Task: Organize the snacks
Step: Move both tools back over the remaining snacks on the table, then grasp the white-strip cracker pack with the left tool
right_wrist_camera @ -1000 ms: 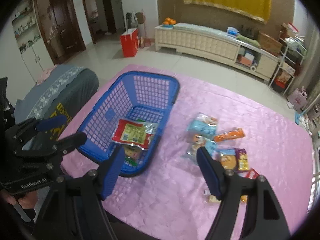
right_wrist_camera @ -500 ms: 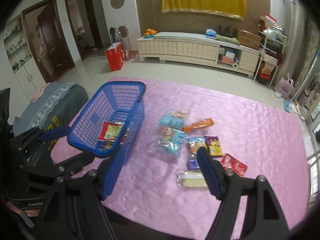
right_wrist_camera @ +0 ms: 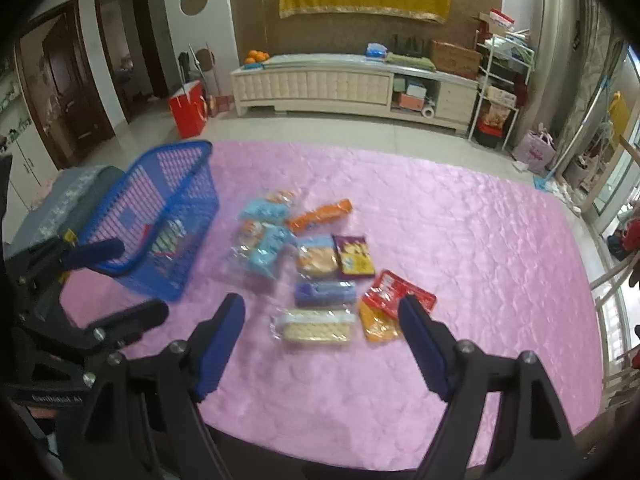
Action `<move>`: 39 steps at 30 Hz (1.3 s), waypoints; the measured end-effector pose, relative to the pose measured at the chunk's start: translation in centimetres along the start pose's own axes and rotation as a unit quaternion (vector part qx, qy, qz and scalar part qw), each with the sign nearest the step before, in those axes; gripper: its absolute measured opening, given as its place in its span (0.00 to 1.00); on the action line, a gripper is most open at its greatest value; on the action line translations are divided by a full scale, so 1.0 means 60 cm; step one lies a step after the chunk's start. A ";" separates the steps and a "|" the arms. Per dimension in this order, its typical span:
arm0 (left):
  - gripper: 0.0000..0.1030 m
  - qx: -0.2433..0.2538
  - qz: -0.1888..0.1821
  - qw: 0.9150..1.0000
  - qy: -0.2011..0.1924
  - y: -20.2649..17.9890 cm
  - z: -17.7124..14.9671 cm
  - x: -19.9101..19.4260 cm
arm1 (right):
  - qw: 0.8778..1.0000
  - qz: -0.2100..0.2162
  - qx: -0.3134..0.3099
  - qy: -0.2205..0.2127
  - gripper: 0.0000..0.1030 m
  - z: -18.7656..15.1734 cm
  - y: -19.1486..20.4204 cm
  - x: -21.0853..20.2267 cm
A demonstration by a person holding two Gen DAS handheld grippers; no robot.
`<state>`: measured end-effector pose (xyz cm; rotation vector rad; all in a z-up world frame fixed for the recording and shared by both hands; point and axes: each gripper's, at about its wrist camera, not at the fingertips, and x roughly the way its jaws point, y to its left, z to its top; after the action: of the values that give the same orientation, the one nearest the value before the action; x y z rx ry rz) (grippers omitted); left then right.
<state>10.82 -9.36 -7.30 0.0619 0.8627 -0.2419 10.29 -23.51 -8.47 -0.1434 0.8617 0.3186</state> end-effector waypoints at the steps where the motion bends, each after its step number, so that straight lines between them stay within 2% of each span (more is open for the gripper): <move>1: 0.79 0.002 -0.005 1.000 0.003 -0.001 -0.002 0.007 | 1.000 -0.002 0.004 0.006 0.80 -0.008 -0.006 0.011; 14: 0.80 0.046 -0.057 0.994 0.084 -0.018 -0.024 0.156 | 0.995 -0.012 0.078 0.053 0.81 -0.086 -0.071 0.112; 24: 0.79 0.085 -0.079 0.985 0.127 -0.038 -0.029 0.262 | 0.993 -0.046 0.077 0.072 0.82 -0.118 -0.095 0.172; 28: 0.79 0.089 -0.085 0.982 0.143 -0.037 -0.029 0.305 | 0.993 -0.072 0.055 0.071 0.82 -0.127 -0.102 0.188; 33: 0.80 0.099 -0.110 0.976 0.162 -0.049 -0.029 0.350 | 0.993 -0.066 0.057 0.076 0.82 -0.134 -0.116 0.200; 39: 0.80 0.128 -0.119 0.972 0.158 -0.070 -0.020 0.367 | 0.994 -0.070 0.051 0.072 0.82 -0.138 -0.128 0.197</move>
<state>22.69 -17.35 -24.63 0.2442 1.1537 -0.5812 14.01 -30.25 -22.86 -0.1314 1.0045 0.1332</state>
